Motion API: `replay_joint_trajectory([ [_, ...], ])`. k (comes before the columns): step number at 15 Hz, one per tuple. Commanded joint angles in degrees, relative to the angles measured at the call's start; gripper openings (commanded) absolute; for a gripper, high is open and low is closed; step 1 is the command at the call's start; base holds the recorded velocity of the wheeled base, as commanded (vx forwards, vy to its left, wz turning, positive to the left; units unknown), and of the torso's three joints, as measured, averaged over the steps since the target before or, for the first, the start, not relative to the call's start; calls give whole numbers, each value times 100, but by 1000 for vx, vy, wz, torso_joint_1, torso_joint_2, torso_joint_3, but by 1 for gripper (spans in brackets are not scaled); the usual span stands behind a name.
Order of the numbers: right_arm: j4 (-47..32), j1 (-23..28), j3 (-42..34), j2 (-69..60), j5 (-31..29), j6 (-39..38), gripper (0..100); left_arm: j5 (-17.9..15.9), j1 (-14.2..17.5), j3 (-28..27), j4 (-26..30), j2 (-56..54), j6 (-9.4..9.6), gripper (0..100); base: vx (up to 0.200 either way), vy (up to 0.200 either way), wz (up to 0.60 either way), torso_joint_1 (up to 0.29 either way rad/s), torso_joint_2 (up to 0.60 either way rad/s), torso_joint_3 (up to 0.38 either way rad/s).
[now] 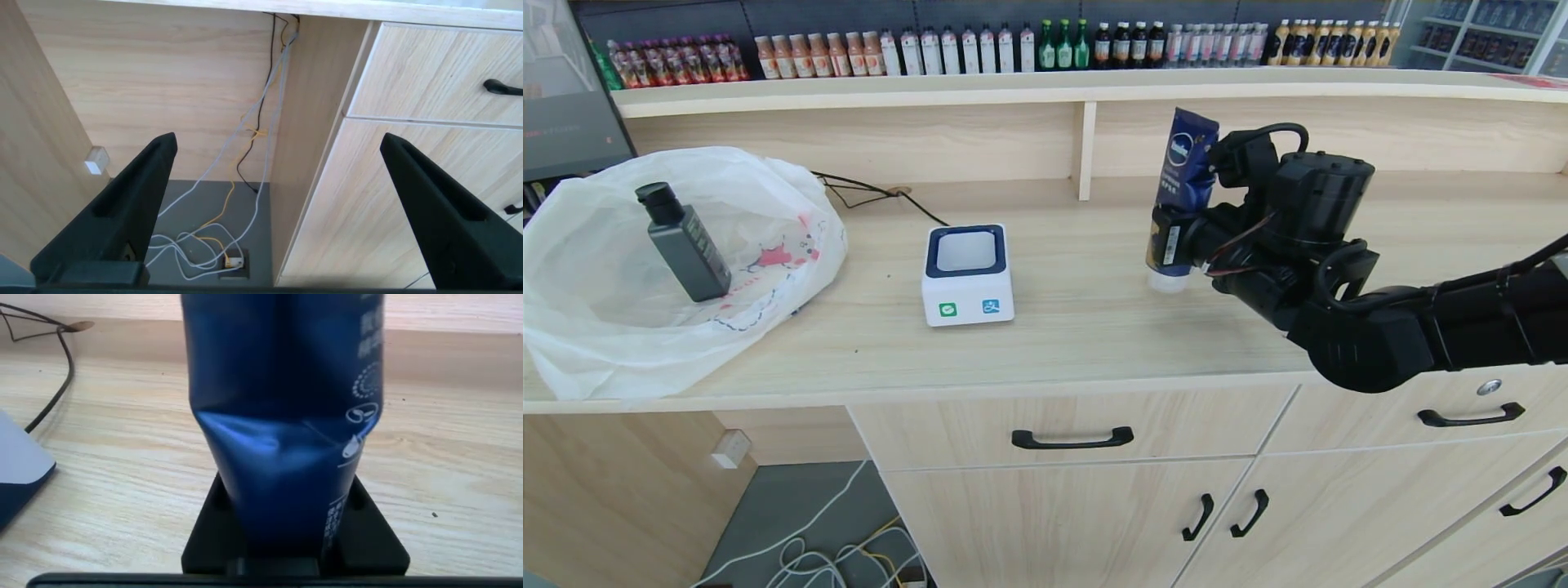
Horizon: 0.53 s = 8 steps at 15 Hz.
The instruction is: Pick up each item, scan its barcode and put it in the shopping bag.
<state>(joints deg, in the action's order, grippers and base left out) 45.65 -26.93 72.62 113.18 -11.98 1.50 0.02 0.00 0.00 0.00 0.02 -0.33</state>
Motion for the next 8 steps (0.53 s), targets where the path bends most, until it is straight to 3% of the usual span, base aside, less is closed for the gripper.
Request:
replay_joint_trajectory([
  [1,5,3,7,-24,-6,-1,0,-2,0,0,0,-2,-2,100,0,0,0,0,0,0],
  [8,14,3,15,-85,-6,8,0,-2,0,0,0,-2,-2,100,0,0,0,0,0,0],
])
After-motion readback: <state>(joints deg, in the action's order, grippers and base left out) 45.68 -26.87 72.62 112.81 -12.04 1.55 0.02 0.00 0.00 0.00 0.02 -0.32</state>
